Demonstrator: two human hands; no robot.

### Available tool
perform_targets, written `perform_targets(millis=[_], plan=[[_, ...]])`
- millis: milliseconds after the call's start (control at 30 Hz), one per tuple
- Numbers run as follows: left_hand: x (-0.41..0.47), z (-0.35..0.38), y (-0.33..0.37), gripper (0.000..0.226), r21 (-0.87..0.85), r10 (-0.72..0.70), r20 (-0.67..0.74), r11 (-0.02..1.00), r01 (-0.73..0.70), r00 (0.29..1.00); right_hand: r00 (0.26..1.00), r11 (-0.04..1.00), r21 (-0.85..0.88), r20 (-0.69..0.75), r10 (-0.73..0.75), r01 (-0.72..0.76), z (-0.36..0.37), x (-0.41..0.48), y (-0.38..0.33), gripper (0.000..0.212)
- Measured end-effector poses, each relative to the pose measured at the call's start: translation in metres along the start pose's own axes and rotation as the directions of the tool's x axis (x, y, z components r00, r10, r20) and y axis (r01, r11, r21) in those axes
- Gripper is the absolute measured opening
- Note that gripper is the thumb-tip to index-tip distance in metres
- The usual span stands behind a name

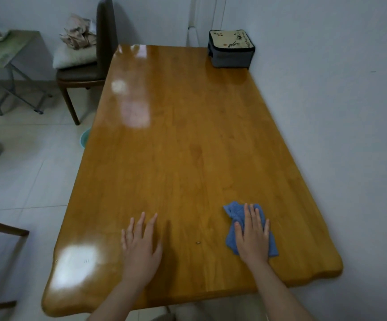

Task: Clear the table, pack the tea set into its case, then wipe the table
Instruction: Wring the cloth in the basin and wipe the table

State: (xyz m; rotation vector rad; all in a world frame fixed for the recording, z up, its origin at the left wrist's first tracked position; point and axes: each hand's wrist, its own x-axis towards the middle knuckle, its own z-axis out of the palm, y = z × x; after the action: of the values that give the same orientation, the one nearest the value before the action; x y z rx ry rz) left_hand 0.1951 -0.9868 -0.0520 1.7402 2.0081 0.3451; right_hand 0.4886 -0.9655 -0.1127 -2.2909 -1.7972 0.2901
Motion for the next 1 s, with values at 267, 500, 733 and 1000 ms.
perform_targets(millis=[267, 500, 733, 1000], plan=[[0.001, 0.007, 0.0, 0.065, 0.009, -0.05, -0.011, 0.999, 0.05, 0.999, 0.999, 0.99, -0.136, -0.005, 0.033, -0.034, 0.008, 0.018, 0.006, 0.065], [0.009, 0.005, -0.011, 0.066, 0.019, -0.038, 0.002, 0.999, 0.038, 0.999, 1.0, 0.991, -0.13, -0.017, 0.011, -0.013, 0.019, -0.018, -0.025, 0.063], [0.021, -0.032, -0.061, 0.064, 0.063, 0.043, 0.043, 0.997, -0.046, 0.998, 0.994, 0.988, -0.114, 0.02, 0.11, -0.107, 0.039, -0.059, -0.118, 0.067], [0.033, -0.093, -0.154, 0.064, 0.13, 0.068, 0.014, 0.989, -0.069, 0.998, 0.989, 0.99, -0.086, 0.088, 0.118, -0.11, 0.066, -0.088, -0.257, 0.07]])
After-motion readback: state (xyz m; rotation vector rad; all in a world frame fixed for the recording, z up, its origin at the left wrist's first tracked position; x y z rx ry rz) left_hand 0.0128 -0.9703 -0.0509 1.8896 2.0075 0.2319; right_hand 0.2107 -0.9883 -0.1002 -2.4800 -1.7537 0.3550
